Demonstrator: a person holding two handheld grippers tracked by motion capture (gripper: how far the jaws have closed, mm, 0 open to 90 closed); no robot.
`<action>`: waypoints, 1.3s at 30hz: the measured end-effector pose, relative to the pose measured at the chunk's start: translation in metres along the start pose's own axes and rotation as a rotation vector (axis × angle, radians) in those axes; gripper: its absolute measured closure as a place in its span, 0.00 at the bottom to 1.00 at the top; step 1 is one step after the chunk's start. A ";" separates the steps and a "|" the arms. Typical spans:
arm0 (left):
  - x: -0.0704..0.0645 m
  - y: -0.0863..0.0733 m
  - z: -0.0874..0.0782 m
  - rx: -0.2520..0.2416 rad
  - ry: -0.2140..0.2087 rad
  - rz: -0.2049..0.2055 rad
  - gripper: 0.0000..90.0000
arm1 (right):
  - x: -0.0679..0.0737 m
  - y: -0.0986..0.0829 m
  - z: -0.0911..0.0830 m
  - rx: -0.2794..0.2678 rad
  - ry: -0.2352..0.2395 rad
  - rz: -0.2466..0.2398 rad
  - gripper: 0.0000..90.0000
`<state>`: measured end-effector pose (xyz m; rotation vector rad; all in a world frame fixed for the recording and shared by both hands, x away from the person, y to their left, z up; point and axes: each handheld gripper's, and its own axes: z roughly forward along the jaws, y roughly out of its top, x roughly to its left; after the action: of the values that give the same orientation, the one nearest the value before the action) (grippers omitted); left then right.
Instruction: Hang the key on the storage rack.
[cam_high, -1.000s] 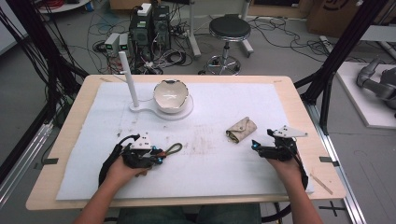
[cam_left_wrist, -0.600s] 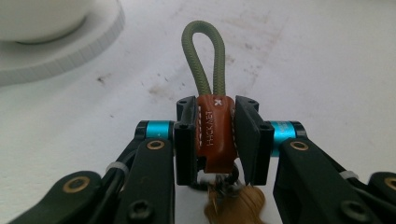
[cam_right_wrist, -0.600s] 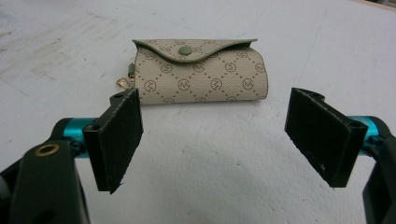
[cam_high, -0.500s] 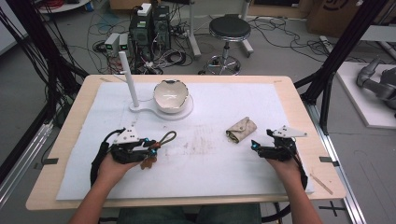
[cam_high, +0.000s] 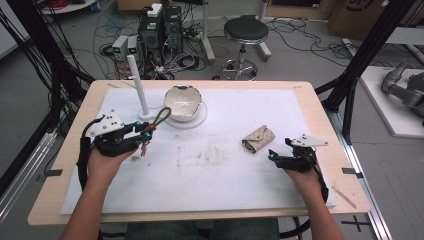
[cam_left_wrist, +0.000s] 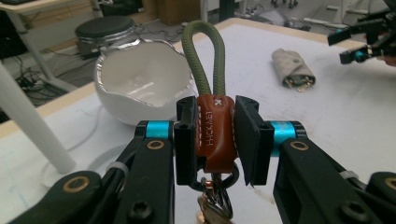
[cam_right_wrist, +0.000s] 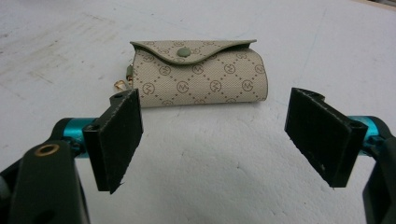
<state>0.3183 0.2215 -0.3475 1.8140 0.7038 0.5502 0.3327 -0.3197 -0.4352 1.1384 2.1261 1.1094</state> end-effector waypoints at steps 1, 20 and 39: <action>0.006 0.006 -0.002 -0.014 0.018 -0.002 0.78 | 0.000 0.000 0.000 0.000 0.001 0.001 0.22; 0.073 0.043 -0.020 -0.061 0.219 -0.051 0.77 | 0.001 0.000 0.002 0.011 -0.002 0.000 0.22; 0.095 0.030 -0.001 0.011 0.287 -0.104 0.77 | 0.001 -0.001 0.002 0.010 0.001 0.007 0.22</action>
<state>0.3920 0.2807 -0.3155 1.7150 0.9910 0.7465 0.3332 -0.3186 -0.4365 1.1513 2.1324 1.1035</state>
